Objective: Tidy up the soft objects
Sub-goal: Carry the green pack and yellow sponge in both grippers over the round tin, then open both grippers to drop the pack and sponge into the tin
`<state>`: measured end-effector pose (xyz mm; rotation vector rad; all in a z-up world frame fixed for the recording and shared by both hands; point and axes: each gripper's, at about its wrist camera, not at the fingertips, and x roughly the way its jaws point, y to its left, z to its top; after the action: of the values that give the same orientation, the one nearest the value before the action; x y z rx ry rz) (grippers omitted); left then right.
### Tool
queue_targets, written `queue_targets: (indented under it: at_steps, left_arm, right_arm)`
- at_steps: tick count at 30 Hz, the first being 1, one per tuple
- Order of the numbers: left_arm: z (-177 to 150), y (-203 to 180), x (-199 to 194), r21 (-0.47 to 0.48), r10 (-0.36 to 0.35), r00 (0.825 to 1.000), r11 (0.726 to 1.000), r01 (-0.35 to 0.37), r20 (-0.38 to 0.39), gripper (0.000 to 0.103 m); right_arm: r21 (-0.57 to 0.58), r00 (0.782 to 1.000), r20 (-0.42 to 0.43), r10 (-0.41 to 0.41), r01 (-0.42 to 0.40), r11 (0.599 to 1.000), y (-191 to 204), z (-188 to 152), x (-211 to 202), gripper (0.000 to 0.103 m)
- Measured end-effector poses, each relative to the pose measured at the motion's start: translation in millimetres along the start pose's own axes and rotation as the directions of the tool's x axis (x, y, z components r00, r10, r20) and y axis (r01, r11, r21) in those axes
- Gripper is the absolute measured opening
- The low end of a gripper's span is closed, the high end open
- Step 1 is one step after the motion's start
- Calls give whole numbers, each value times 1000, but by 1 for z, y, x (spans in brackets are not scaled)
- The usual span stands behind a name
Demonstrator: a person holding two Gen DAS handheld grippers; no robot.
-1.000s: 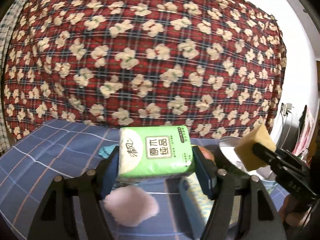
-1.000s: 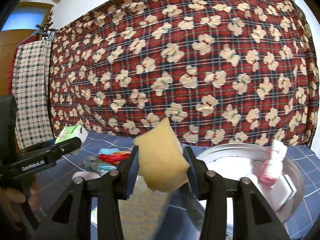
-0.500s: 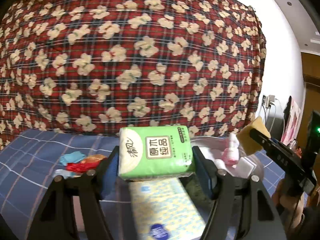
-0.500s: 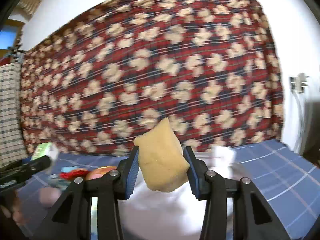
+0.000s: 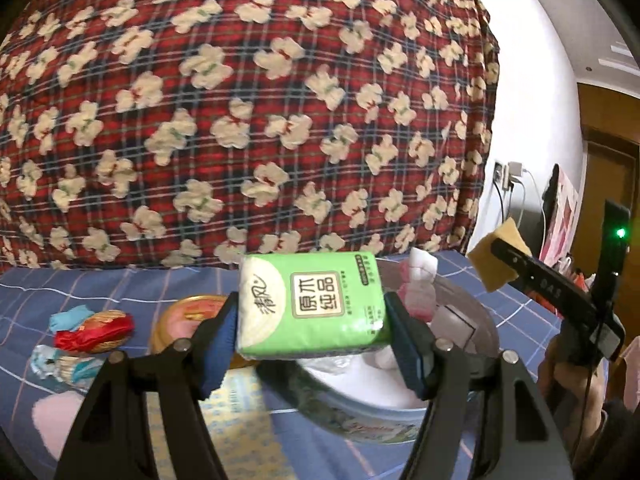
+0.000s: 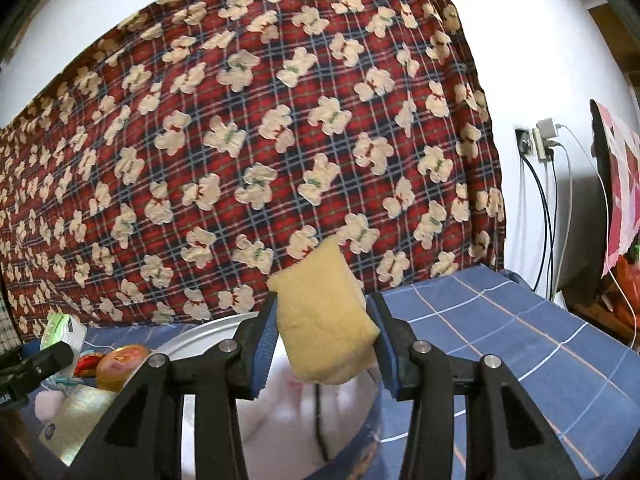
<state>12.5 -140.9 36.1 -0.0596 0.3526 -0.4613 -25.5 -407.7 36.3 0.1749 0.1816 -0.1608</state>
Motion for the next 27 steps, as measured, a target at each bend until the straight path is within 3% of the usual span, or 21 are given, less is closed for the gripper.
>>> queue_targets:
  at_steps: [7,11,16,19,22,24,27]
  left_arm:
    - [-7,-30,32,16,-31,997,999,32,-72,69]
    - [-14,-44,48,48,-11,993,999,16,-114,69]
    - [-25,-47,60,73,24,986,997,-12,-164,69]
    - [-29,-46,65,69,18,980,998,-5,-196,74]
    - [-32,-50,63,101,35,981,995,-16,-190,87]
    - [-31,-51,59,116,54,985,993,-35,-165,96]
    - [-27,-47,50,106,64,990,993,-51,-125,97]
  right_arm:
    - [-36,996,-76,54,-57,998,12,-8,11,47]
    - [-73,992,-111,60,-68,995,21,-14,16,47]
    - [9,975,-180,130,-131,991,15,-17,25,48]
    - [41,965,-215,148,-143,989,13,-19,29,58]
    - [73,967,-192,165,-153,985,10,-18,26,72]
    - [99,973,-160,166,-152,983,6,-15,21,72]
    - [109,987,-106,118,-106,988,-2,-12,14,72]
